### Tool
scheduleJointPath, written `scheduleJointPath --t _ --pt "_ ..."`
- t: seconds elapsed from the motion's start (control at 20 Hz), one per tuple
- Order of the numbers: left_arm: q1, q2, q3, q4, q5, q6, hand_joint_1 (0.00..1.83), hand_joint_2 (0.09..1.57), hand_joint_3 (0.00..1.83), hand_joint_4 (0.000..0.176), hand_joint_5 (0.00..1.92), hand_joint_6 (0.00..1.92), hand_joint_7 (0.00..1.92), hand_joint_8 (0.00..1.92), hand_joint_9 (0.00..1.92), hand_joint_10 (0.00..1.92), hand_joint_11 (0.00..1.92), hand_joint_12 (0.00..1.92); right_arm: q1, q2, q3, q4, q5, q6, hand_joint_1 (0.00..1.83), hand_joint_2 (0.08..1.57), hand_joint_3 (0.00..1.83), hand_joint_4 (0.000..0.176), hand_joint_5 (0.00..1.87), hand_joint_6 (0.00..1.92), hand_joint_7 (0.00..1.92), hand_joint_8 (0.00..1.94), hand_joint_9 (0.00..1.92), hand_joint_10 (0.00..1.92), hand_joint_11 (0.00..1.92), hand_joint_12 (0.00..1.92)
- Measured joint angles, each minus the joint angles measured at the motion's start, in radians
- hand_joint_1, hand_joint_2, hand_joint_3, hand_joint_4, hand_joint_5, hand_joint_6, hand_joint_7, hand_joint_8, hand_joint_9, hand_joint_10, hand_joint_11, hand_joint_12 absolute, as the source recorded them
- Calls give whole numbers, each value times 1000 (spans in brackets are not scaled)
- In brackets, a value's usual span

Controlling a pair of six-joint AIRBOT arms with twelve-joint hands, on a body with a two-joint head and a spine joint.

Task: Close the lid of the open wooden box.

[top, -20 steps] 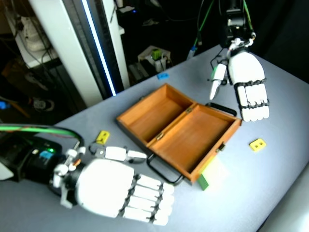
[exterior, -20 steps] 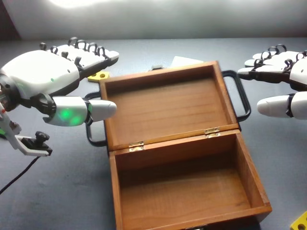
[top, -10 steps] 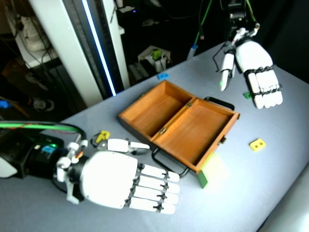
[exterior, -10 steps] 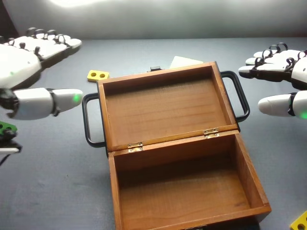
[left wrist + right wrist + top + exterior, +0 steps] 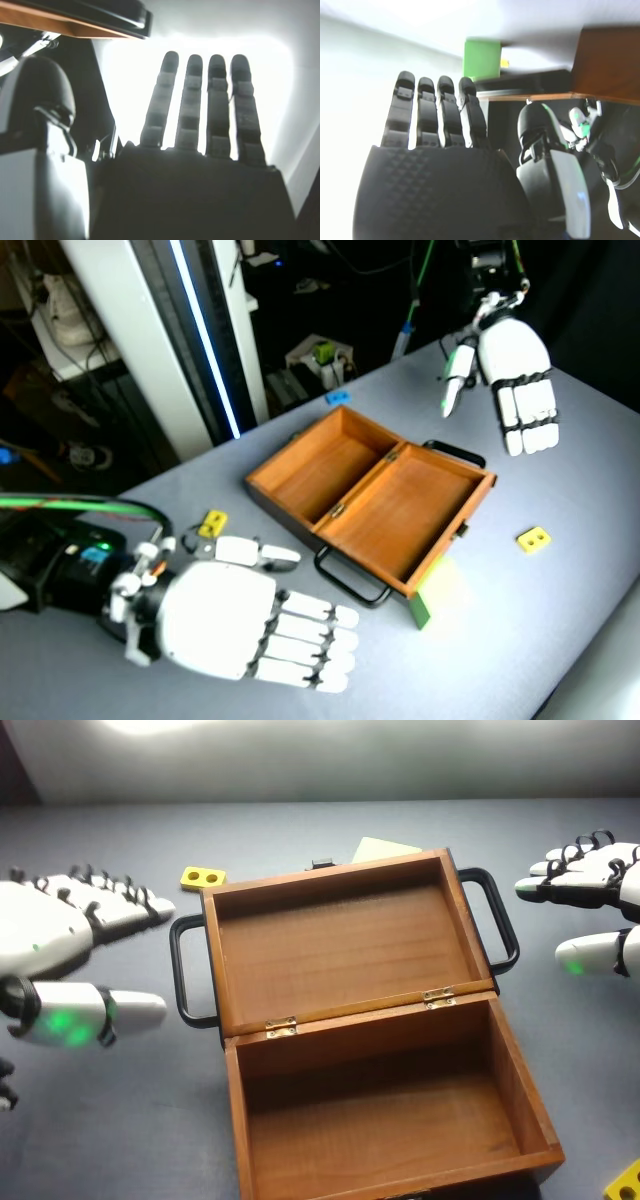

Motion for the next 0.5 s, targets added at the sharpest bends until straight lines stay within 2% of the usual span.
scheduleJointPath --t 0.1,0.35,0.5 --pt "8 -12 0 17 22 -29 0 1288 12 0 81 4 86 7 93 2 124 43 0 0 1 -14 -1 0 0 1342 0 0 168 3 55 3 0 0 53 17" --pt "34 -24 -2 43 59 -40 0 1263 0 0 73 0 69 0 70 0 118 38 0 0 1 -25 -11 0 0 1355 4 0 162 0 58 3 0 0 34 7" --pt "58 -27 -9 19 52 -44 0 1256 0 0 61 0 56 0 63 0 124 39 0 0 0 -30 -14 1 0 1370 8 0 151 3 51 3 0 0 37 7"
